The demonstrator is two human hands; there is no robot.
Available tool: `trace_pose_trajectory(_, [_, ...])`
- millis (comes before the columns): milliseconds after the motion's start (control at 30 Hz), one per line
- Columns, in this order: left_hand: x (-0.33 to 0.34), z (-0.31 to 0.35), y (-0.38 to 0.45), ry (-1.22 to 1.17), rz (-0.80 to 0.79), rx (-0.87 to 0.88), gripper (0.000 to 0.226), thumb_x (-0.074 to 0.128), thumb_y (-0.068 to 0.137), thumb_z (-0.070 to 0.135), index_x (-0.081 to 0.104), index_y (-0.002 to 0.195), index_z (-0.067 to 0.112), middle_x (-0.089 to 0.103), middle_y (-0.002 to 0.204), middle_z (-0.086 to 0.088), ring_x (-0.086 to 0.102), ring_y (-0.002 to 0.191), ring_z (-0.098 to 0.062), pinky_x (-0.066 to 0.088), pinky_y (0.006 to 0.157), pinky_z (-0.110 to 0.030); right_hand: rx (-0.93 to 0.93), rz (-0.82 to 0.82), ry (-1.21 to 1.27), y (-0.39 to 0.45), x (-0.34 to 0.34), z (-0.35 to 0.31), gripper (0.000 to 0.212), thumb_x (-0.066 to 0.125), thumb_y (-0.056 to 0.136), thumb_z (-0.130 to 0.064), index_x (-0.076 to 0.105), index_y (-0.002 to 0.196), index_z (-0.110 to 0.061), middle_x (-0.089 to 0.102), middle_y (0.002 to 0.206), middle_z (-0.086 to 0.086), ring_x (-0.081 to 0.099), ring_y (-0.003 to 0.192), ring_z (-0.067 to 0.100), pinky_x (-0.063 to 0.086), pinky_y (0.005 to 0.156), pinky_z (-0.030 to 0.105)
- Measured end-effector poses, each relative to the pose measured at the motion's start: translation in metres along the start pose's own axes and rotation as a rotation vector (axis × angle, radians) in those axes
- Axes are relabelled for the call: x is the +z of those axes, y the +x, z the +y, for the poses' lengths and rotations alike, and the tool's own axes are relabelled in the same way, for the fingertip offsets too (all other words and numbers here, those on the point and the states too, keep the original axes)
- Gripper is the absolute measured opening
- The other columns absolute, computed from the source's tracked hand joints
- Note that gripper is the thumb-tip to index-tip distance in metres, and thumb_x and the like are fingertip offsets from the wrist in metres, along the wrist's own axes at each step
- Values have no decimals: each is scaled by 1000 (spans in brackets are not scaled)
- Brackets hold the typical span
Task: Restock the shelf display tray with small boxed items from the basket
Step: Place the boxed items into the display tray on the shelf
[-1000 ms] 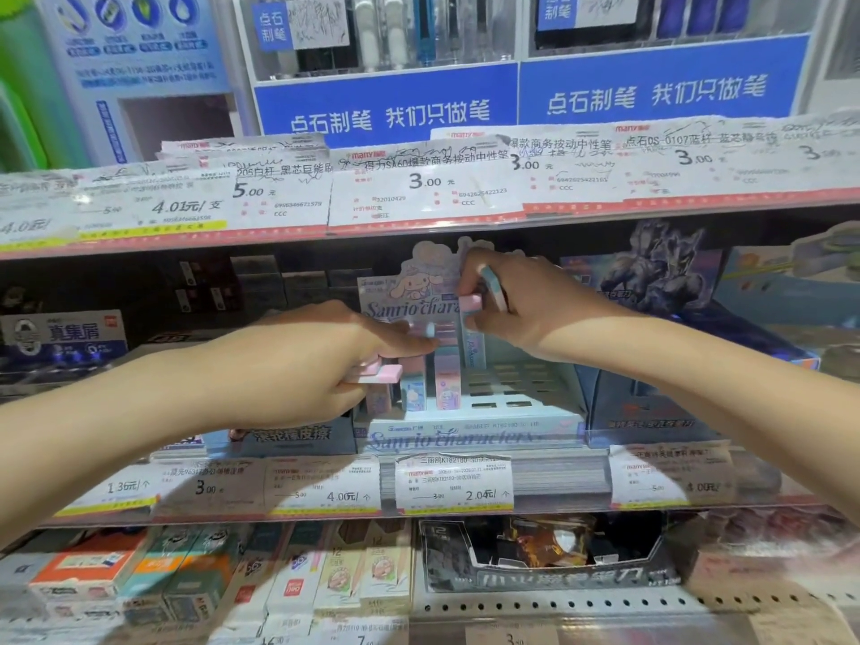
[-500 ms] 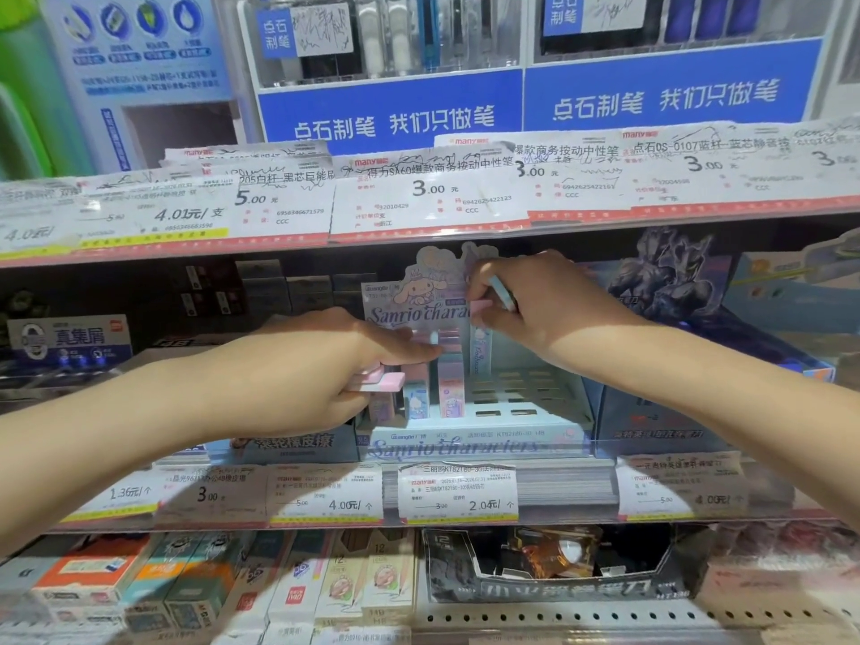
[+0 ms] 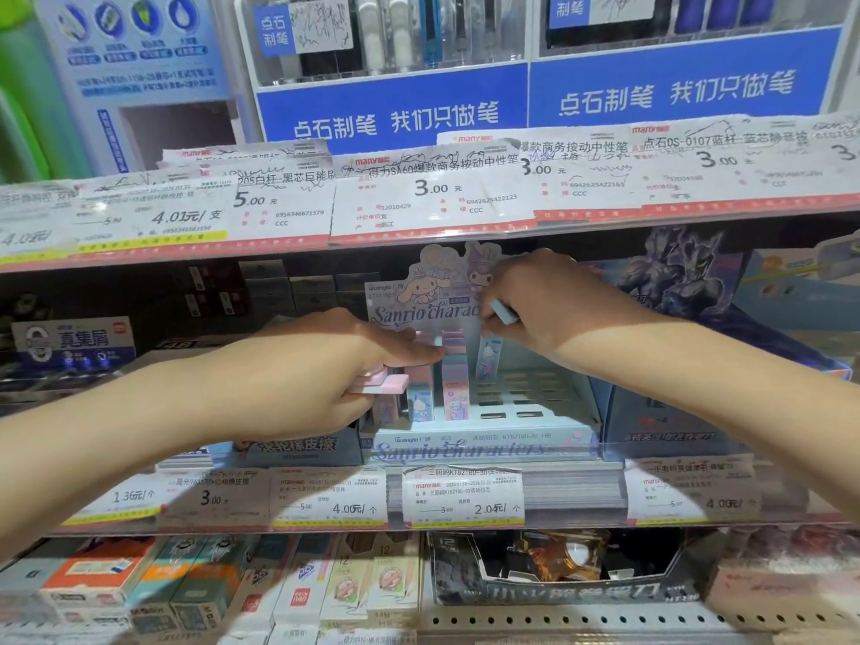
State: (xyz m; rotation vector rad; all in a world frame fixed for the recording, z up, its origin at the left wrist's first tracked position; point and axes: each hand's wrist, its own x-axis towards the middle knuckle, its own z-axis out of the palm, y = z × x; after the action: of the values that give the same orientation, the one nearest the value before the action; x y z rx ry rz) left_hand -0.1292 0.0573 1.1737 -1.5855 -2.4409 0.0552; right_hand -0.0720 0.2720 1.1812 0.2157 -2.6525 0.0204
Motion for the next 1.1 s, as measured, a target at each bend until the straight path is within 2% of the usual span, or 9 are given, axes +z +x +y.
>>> trace_pose_trajectory(200, [-1, 1, 0, 14, 1, -17, 79, 10, 63, 49, 30, 138, 36, 58, 130, 9, 58, 112, -14, 50, 92, -38, -3, 40, 32, -2, 2, -1, 20, 61, 83, -20, 70, 87, -3, 71, 91, 12, 61, 87, 25, 47, 79, 30])
trace_pose_trajectory(467, [-5, 4, -2, 7, -38, -51, 75, 15, 66, 50, 32, 138, 38, 55, 132, 9, 56, 115, -13, 48, 95, -38, -30, -127, 69, -1, 3, -1, 28, 53, 88, -24, 68, 93, -1, 70, 99, 15, 62, 93, 29, 44, 86, 32])
trace_pose_trajectory(567, [-9, 10, -3, -10, -47, -71, 64, 22, 72, 42, 32, 136, 42, 60, 125, 11, 58, 111, -10, 50, 93, -35, -22, -70, 157, -3, -8, 0, 31, 50, 90, -26, 64, 85, 2, 66, 77, 14, 58, 71, 25, 46, 66, 28])
trace_pose_trajectory(600, [-10, 13, -5, -35, -15, -70, 54, 29, 77, 34, 40, 128, 44, 66, 111, 14, 61, 100, -3, 51, 87, -26, -17, -35, 205, -4, -12, -1, 29, 50, 90, -23, 60, 81, 2, 59, 69, 11, 52, 63, 20, 38, 59, 23])
trace_pose_trajectory(667, [-11, 22, -7, -44, 83, -147, 22, 44, 83, 14, 54, 71, 31, 59, 57, 9, 54, 55, 1, 41, 54, -7, 30, 8, 395, -8, -19, -4, 17, 55, 88, -20, 55, 76, -9, 51, 63, -1, 46, 56, 8, 31, 53, 17])
trace_pose_trajectory(733, [-14, 32, -8, 12, 288, -166, 44, 50, 79, 4, 24, 49, 23, 23, 39, 2, 30, 36, -8, 27, 37, -15, 128, -62, 673, -14, -26, -7, 17, 61, 85, -17, 50, 72, -18, 48, 58, -9, 44, 46, -2, 33, 46, 11])
trace_pose_trajectory(800, [-18, 36, -11, -77, 451, -162, 44, 52, 75, 4, 25, 45, 19, 23, 37, 3, 40, 37, -2, 20, 35, -12, 225, -205, 864, -19, -31, -9, 21, 65, 82, -16, 49, 69, -20, 47, 50, -12, 38, 37, -1, 33, 39, 9])
trace_pose_trajectory(900, [-15, 34, -10, -331, 387, -145, 25, 51, 79, 21, 62, 65, 3, 64, 59, -7, 60, 57, -12, 48, 53, -35, 262, -272, 1019, -23, -35, -12, 21, 68, 77, -16, 50, 66, -19, 44, 43, -12, 33, 37, 3, 27, 36, 9])
trace_pose_trajectory(1100, [-19, 64, -5, -953, 345, -213, 24, 71, 69, 29, 70, 68, 5, 54, 37, 4, 38, 31, -2, 30, 36, -12, 369, -468, 1241, -28, -42, -24, 14, 61, 76, -25, 58, 64, -18, 47, 40, -13, 32, 28, 0, 23, 29, 4])
